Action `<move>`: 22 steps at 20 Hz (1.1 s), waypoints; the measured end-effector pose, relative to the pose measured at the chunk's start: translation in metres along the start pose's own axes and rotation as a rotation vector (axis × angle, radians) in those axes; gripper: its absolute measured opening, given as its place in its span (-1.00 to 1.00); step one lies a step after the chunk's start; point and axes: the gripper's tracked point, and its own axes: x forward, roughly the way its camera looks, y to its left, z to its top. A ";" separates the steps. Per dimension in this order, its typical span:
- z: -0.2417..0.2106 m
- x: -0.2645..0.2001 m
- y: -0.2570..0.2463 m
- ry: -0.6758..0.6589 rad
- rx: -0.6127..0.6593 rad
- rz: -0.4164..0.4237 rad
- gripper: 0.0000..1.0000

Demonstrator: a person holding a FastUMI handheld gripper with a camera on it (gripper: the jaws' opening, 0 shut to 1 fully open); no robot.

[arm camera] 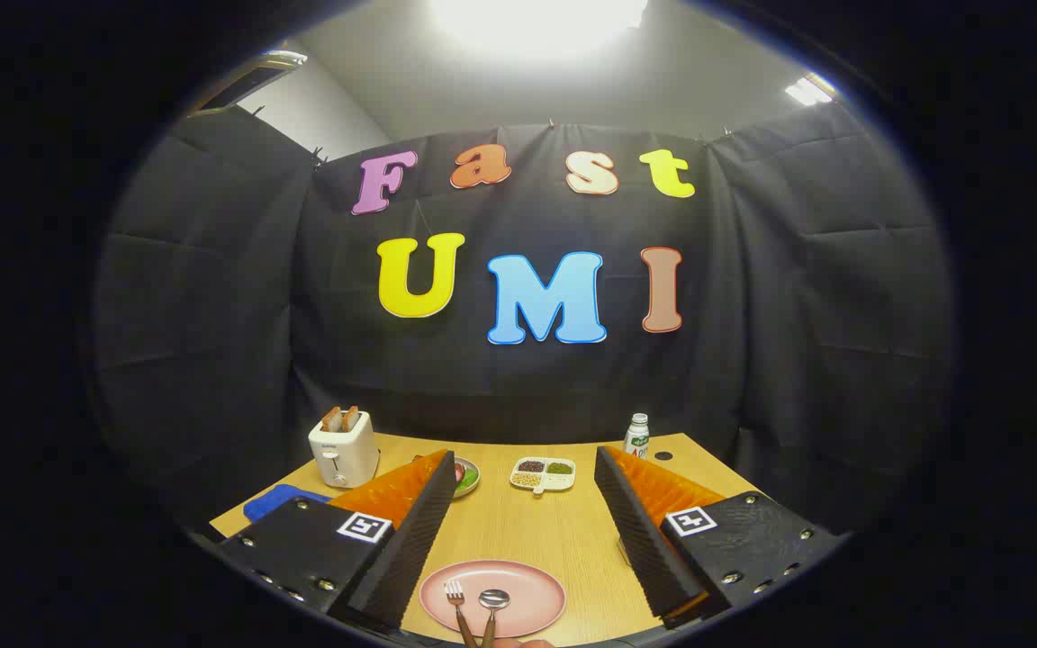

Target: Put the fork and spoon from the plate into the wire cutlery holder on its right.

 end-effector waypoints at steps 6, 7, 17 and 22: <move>-0.004 0.002 -0.004 0.012 0.020 0.000 0.90; -0.006 0.003 -0.004 0.018 0.023 0.002 0.90; -0.023 0.006 0.004 0.068 0.011 0.045 0.90; -0.083 0.014 0.005 0.231 0.004 0.077 0.90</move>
